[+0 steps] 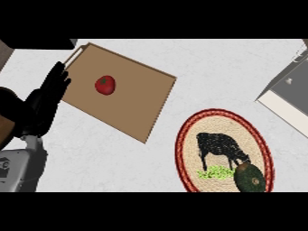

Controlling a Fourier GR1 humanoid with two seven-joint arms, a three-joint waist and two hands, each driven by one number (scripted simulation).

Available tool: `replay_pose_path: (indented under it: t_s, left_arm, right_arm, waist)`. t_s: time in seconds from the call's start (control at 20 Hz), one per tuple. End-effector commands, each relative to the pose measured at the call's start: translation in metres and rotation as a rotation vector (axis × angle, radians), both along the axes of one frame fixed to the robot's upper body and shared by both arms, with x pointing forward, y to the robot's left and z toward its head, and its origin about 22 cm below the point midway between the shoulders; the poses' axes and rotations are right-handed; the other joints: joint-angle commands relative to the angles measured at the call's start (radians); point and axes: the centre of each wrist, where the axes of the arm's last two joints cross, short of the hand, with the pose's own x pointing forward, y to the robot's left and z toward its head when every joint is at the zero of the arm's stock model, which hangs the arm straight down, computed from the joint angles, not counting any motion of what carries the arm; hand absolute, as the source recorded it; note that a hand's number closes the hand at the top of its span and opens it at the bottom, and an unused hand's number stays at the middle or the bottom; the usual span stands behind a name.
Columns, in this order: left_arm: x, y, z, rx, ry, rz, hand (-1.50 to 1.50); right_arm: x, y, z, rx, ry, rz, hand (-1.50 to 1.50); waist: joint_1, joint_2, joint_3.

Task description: Pick the lemon from the placemat and place it in the tiered shelf

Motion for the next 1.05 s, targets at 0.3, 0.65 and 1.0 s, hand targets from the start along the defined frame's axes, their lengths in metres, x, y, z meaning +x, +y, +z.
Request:
replay_pose_path:
  t_s: [0.3, 0.65, 1.0]
  left_arm:
    - [-0.004, 0.001, 0.005, -0.011, -0.010, -0.008, 0.00]
    - [-0.006, 0.011, -0.001, -0.025, -0.002, 0.031, 0.00]
    - [-0.006, 0.017, 0.000, -0.014, -0.007, 0.062, 0.00]
  right_arm:
    - [-0.061, -0.033, 0.028, 0.077, 0.079, 0.060, -1.50]
    - [-0.068, -0.034, 0.036, 0.123, 0.030, 0.175, -1.50]
    - [-0.060, -0.027, 0.040, 0.011, -0.014, 0.244, -1.50]
  waist:
    - [-0.005, 0.002, 0.008]
    - [-0.040, -0.003, 0.010]
    - [-0.052, -0.007, 0.012]
